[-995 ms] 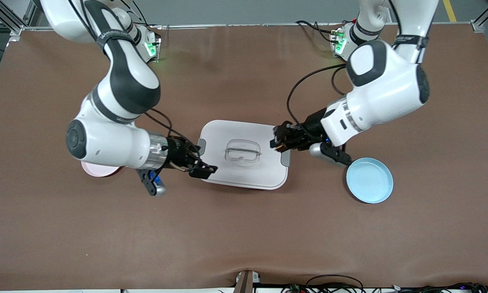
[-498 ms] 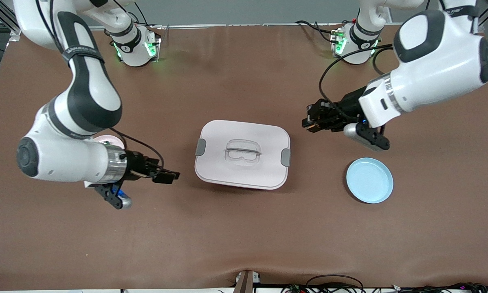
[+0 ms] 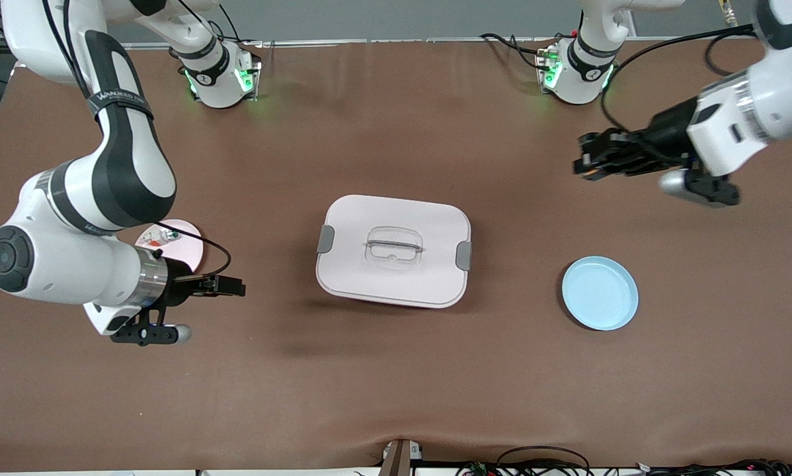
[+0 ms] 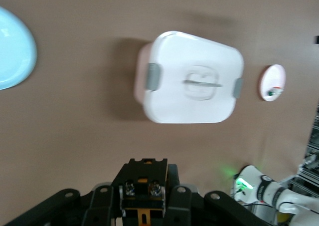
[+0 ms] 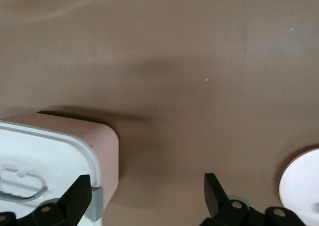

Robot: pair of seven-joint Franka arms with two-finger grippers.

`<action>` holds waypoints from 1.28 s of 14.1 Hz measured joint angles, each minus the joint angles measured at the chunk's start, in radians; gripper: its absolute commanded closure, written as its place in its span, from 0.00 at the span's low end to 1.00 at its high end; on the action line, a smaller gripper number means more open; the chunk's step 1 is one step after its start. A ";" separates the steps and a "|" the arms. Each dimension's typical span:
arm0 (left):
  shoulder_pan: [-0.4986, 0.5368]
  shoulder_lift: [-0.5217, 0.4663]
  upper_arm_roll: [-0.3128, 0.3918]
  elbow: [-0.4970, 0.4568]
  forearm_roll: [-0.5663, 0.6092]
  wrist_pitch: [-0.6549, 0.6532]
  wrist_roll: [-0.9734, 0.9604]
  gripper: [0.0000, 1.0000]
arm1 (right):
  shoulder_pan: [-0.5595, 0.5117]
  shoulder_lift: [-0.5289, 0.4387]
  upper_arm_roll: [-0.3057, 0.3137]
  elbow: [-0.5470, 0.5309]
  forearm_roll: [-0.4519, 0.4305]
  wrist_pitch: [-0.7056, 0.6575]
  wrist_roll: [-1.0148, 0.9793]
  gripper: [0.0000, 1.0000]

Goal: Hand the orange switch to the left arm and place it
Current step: 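Pull the left gripper back with the switch while the right gripper retreats, then move the held switch with the left gripper over the blue plate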

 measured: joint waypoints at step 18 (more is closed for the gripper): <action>0.083 0.176 -0.005 0.026 0.426 0.144 -0.952 1.00 | -0.066 -0.066 -0.146 0.000 -0.067 -0.076 -0.214 0.00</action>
